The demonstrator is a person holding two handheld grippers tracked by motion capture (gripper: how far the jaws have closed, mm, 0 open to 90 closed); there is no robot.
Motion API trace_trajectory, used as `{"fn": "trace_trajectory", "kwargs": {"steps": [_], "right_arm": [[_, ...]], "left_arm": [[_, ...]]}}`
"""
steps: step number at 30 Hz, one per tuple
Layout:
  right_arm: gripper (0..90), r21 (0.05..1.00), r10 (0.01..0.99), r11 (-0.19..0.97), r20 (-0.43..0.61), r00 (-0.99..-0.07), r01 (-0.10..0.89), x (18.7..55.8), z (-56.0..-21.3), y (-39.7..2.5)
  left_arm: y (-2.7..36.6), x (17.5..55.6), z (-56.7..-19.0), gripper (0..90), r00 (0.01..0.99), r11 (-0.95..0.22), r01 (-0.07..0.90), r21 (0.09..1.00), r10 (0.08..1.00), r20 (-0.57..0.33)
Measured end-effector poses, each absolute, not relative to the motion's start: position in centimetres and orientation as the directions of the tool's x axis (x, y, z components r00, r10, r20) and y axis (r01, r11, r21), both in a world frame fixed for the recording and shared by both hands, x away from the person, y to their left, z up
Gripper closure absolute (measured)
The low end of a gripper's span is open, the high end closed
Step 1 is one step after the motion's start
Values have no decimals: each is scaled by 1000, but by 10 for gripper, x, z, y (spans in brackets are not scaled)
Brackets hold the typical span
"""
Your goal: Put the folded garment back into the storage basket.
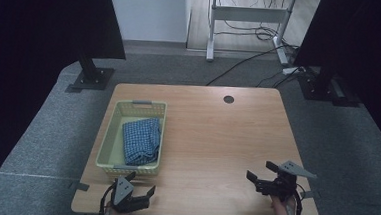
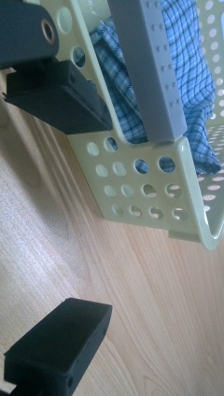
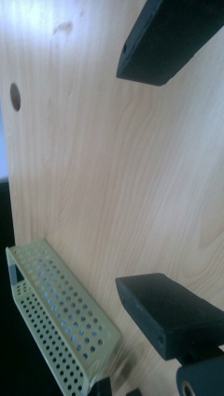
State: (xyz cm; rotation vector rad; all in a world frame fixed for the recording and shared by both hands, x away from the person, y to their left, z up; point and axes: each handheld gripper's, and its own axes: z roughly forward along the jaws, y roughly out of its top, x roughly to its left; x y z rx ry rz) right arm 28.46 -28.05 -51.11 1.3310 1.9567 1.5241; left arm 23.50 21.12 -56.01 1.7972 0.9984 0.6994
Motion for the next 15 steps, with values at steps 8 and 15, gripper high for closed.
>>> {"fn": "trace_trajectory", "kwargs": {"steps": [8, 15], "right_arm": [[20, 867, 837, -16, 285, -468, 499, 276, -537, -298], [19, 862, 883, 31, 214, -419, 505, 272, -553, -305]], "left_arm": [[211, 235, -560, 110, 506, -237, 329, 914, 862, 42], [211, 235, -560, 110, 506, -238, 328, 914, 862, 42]]}}
